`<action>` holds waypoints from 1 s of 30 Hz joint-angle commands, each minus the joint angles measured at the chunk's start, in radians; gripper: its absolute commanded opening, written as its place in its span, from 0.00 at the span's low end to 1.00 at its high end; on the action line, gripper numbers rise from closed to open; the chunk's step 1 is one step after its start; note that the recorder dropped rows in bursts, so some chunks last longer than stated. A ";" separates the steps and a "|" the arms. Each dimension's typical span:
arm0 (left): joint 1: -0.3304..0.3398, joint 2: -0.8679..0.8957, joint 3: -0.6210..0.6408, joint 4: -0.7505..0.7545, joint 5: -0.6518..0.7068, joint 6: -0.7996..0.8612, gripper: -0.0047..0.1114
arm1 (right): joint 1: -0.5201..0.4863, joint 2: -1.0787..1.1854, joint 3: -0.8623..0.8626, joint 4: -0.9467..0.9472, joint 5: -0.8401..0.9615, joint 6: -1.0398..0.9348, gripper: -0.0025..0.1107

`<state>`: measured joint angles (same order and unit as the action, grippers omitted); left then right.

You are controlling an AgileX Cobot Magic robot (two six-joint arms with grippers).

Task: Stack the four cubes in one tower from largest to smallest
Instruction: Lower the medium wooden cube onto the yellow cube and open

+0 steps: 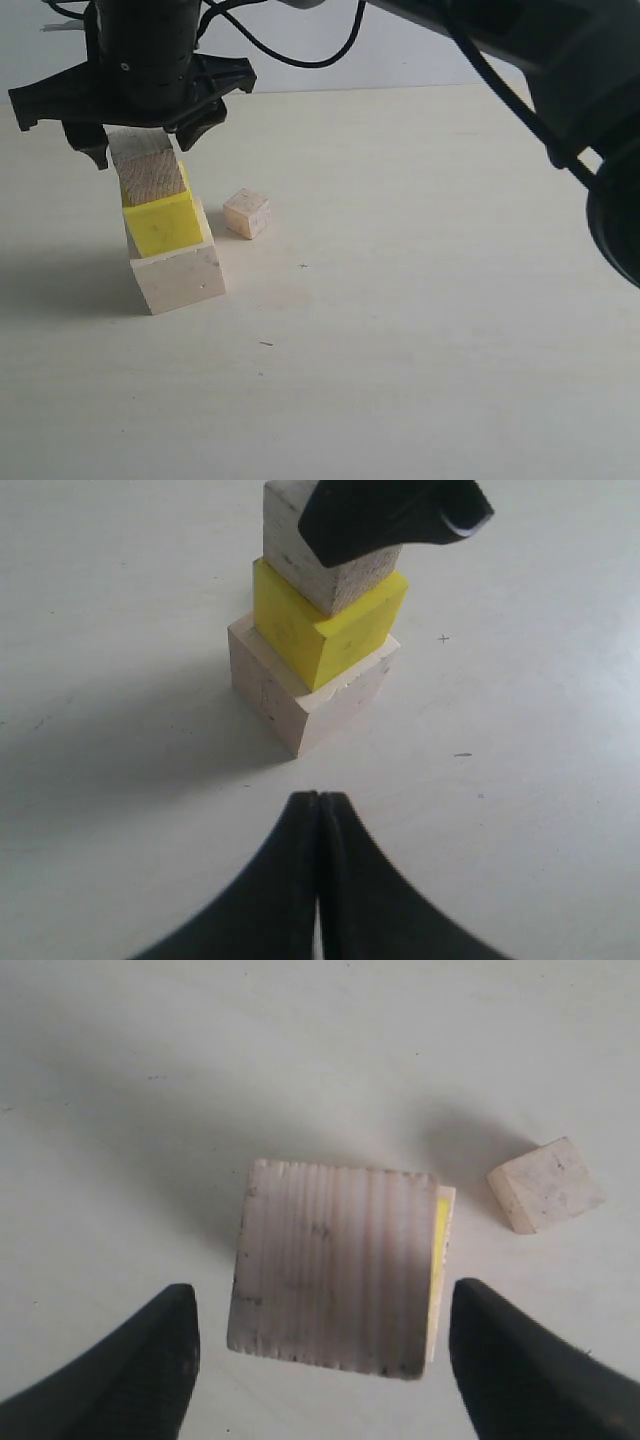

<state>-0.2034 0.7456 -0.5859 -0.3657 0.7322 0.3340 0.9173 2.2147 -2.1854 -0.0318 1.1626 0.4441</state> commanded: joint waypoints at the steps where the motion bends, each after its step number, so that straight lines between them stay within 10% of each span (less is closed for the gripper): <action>1: -0.006 -0.003 0.004 -0.004 -0.013 0.003 0.04 | 0.002 -0.020 -0.005 0.006 0.015 0.003 0.62; 30: -0.006 -0.003 0.004 -0.004 -0.013 0.003 0.04 | 0.002 -0.020 -0.005 0.081 0.051 0.003 0.62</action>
<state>-0.2034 0.7456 -0.5859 -0.3657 0.7304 0.3340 0.9173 2.2068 -2.1854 0.0537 1.2084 0.4457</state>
